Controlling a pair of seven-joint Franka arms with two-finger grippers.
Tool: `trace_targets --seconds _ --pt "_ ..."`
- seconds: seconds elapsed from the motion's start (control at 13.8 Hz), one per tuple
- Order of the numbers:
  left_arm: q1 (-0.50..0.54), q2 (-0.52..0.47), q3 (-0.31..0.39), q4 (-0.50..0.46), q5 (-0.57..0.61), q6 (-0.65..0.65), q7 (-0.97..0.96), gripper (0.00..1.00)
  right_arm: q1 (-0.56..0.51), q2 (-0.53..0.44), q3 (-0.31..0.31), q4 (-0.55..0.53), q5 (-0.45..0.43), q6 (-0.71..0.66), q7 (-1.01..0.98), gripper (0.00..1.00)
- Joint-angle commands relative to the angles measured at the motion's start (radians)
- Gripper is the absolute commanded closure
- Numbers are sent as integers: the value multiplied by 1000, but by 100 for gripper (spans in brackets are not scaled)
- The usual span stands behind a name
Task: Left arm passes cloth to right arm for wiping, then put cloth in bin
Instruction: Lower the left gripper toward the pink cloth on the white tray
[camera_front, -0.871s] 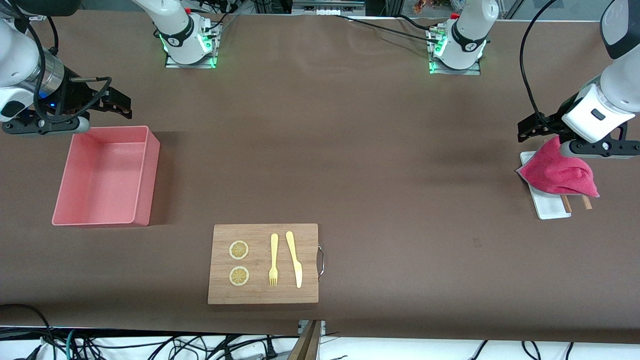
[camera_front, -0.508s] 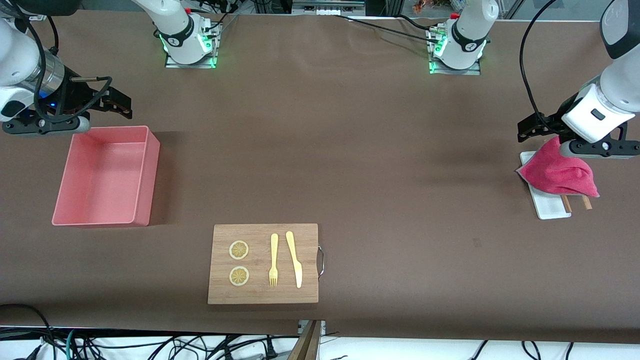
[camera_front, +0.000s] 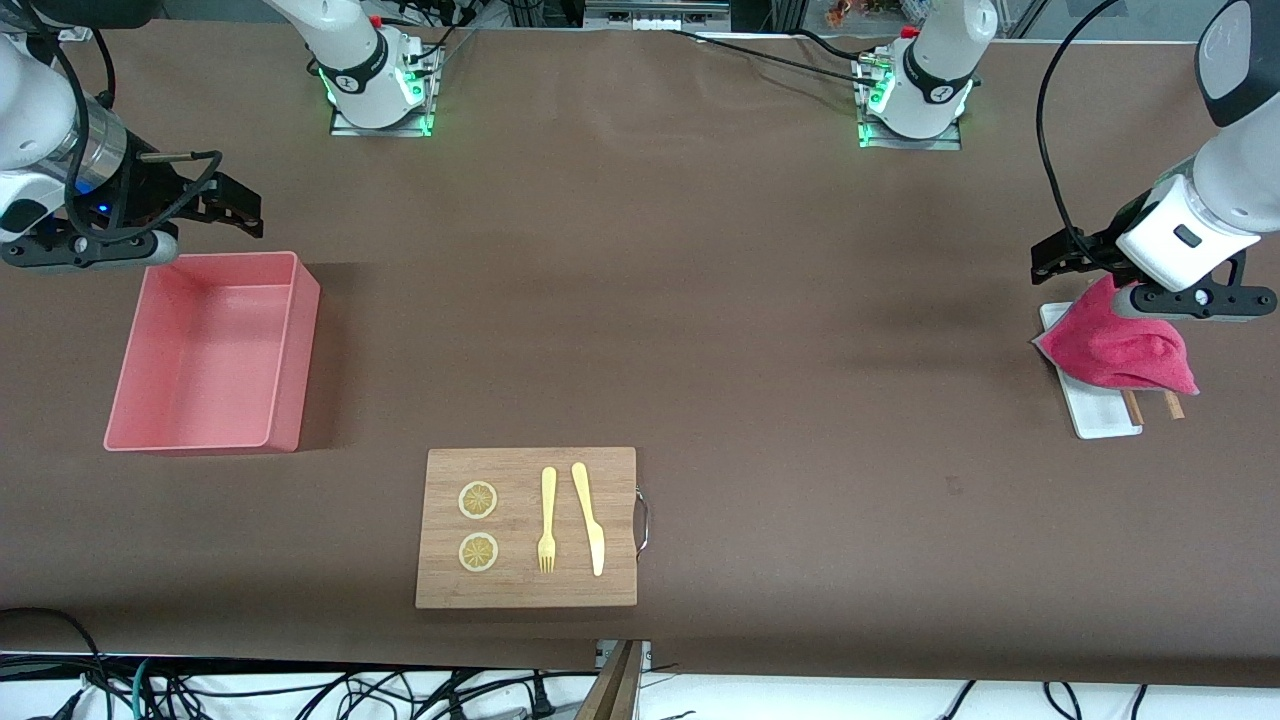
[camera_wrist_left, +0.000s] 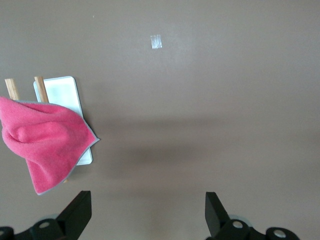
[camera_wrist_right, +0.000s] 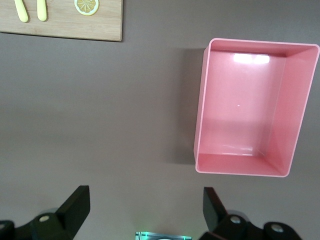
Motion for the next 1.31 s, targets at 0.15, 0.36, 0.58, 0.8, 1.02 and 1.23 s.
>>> trace_targets --seconds 0.15,0.36,0.58,0.8,1.02,1.23 --pt "19 41 20 34 9 -41 177 0 0 4 1 50 -10 -14 -11 0" --pt "130 93 19 48 -1 -38 406 0 3 4 1 50 -8 -14 -11 0" --pt "260 139 19 49 -2 -28 683 0 5 5 1 49 -2 -16 -14 0" --pt "412 233 19 145 -17 -30 1026 0 5 5 2 49 -1 -17 -16 0" --pt "545 366 19 224 -48 -25 1330 0 5 4 2 50 -4 -17 -16 0" --pt "633 530 17 313 -103 8 1617 0 6 5 2 50 -1 -22 -16 0"
